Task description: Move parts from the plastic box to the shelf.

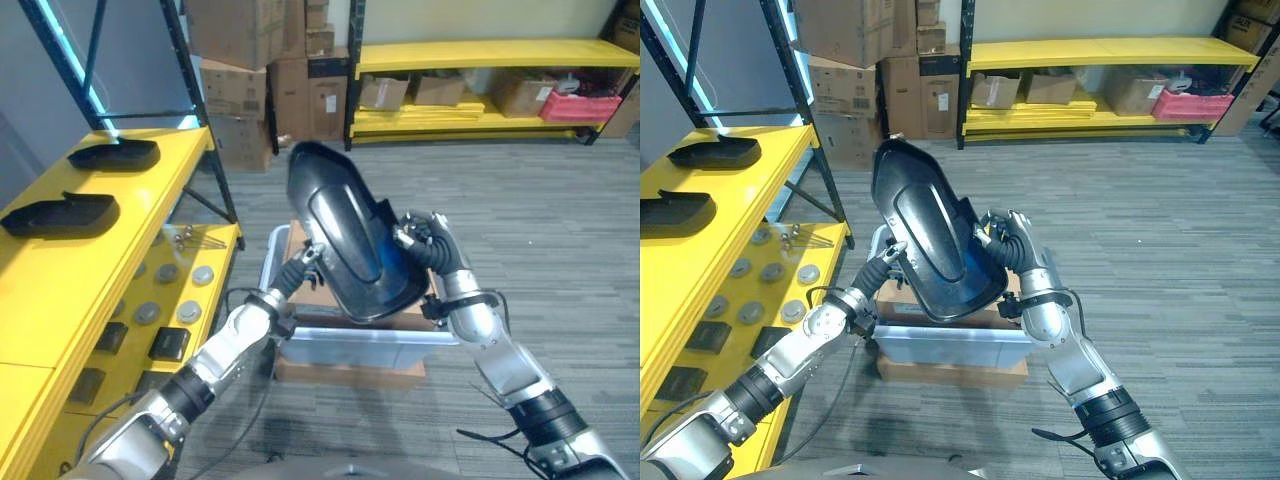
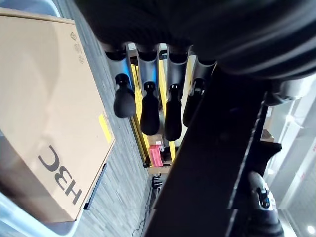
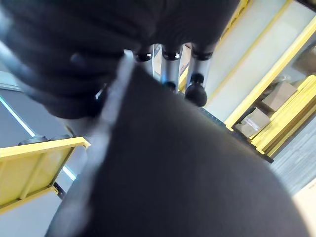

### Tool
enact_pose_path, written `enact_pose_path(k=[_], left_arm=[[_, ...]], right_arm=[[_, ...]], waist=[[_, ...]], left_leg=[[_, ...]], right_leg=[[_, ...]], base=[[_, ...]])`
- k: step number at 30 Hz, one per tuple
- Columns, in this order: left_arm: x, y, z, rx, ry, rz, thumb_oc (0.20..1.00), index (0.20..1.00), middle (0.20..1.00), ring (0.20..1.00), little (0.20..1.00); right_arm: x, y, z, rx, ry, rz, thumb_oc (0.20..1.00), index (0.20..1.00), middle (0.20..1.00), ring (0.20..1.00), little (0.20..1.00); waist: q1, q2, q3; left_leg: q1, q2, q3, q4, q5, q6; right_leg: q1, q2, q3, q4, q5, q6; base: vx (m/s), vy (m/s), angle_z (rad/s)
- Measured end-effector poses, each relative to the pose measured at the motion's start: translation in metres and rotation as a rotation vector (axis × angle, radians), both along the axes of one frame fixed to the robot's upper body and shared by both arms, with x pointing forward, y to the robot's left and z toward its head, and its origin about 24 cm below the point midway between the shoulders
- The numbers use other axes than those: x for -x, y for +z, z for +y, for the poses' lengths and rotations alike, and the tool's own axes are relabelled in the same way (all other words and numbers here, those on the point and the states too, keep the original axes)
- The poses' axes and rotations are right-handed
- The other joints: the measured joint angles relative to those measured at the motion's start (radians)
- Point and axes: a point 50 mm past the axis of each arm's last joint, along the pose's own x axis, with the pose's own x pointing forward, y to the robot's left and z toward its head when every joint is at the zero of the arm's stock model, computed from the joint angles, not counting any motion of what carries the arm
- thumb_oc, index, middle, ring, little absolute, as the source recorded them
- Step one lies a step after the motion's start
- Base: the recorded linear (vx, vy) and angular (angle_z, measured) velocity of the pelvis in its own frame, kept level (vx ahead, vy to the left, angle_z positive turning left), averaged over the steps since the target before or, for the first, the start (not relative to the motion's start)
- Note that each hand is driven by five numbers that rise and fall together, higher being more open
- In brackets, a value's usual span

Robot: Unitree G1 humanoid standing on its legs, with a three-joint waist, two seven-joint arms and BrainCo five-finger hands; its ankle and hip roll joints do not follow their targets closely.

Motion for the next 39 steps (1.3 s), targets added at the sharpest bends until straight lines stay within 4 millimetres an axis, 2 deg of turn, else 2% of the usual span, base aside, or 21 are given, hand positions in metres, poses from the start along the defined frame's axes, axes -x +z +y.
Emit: enact_pose_path(k=[12,13,14,15,19,22,24,30,39], left_arm=[[0.001,0.004,-0.008,-0.248,-0.066,-0.208,1.0,1.0,1.0,1.0,1.0],[0.002,0.003,-0.009,-0.265,-0.073,-0.219,0.912,0.912,0.912,0.912,0.912],[0.003,0.003,-0.009,-0.281,-0.079,-0.229,0.266,0.266,0.266,0.266,0.266],[0.004,0.001,-0.01,-0.287,-0.087,-0.229,0.2,0.2,0.2,0.2,0.2],[0.006,-0.002,-0.012,-0.327,-0.105,-0.245,0.2,0.2,0.2,0.2,0.2],[0.01,-0.006,-0.015,-0.337,-0.126,-0.236,0.2,0.2,0.2,0.2,0.2],[0.01,-0.007,-0.014,-0.336,-0.124,-0.232,0.2,0.2,0.2,0.2,0.2],[0.008,-0.019,-0.006,-0.322,-0.045,-0.156,0.2,0.2,0.2,0.2,0.2],[0.005,-0.02,-0.002,-0.282,0.036,-0.129,0.2,0.2,0.2,0.2,0.2]], right_arm=[[-0.001,0.002,-0.001,-0.017,-0.001,-0.003,0.2,0.2,0.2,0.2,0.2],[-0.001,0.002,-0.001,-0.018,-0.001,-0.005,0.2,0.2,0.2,0.2,0.2],[-0.001,0.003,-0.001,-0.019,-0.003,-0.008,0.2,0.2,0.2,0.2,0.2],[-0.002,0.004,-0.001,-0.022,-0.001,-0.011,0.2,0.2,0.2,0.2,0.2],[-0.002,0.009,0.001,-0.032,0.019,-0.038,0.2,0.2,0.2,0.2,0.2],[0.006,0.03,0.017,-0.061,0.118,-0.147,0.2,0.2,0.2,0.2,0.2],[0.008,0.034,0.021,-0.057,0.145,-0.174,0.2,0.2,0.2,0.2,0.2],[0.007,0.037,0.042,-0.047,0.24,-0.186,0.2,0.2,0.2,0.2,0.2],[0.009,0.046,0.063,-0.076,0.345,-0.244,0.2,0.2,0.2,0.2,0.2]], waist=[[0.019,-0.001,0.0],[0.021,-0.001,0.0],[0.024,-0.001,0.0],[0.026,-0.001,0.0],[0.03,-0.001,0.001],[0.03,-0.003,0.001],[0.031,-0.006,0.002],[0.032,-0.017,0.004],[0.032,-0.041,0.0]], left_leg=[[-0.002,-0.001,-0.007,0.0,0.0,0.0],[-0.002,-0.001,-0.007,0.0,0.0,0.0],[-0.002,-0.001,-0.007,0.0,0.0,0.0],[-0.002,-0.001,-0.007,0.0,0.0,0.0],[-0.002,-0.001,-0.006,0.0,0.0,0.0],[-0.002,-0.001,-0.006,0.0,0.0,0.0],[-0.002,-0.001,-0.005,0.0,0.0,0.0],[-0.001,0.0,-0.005,0.0,0.001,0.001],[0.0,0.0,-0.003,0.0,0.001,0.001]], right_leg=[[0.0,0.0,-0.006,0.0,0.0,0.0],[0.0,0.0,-0.006,0.0,0.0,0.0],[0.0,0.0,-0.006,0.0,0.0,0.0],[0.0,0.0,-0.006,0.0,0.0,0.0],[0.0,0.0,-0.005,0.0,0.0,0.0],[0.0,0.0,-0.005,0.0,0.0,0.0],[0.0,0.0,-0.005,0.0,0.0,0.0],[0.0,0.001,-0.004,0.0,-0.001,0.002],[0.0,0.0,-0.003,0.0,0.0,0.001]], base=[[0.0,0.0,0.0],[0.0,0.0,0.0],[0.0,0.0,0.0],[0.0,0.0,0.0],[0.0,0.0,0.0],[0.0,0.0,0.0],[0.0,0.0,0.0],[0.0,0.0,0.0],[0.0,0.0,0.0]])
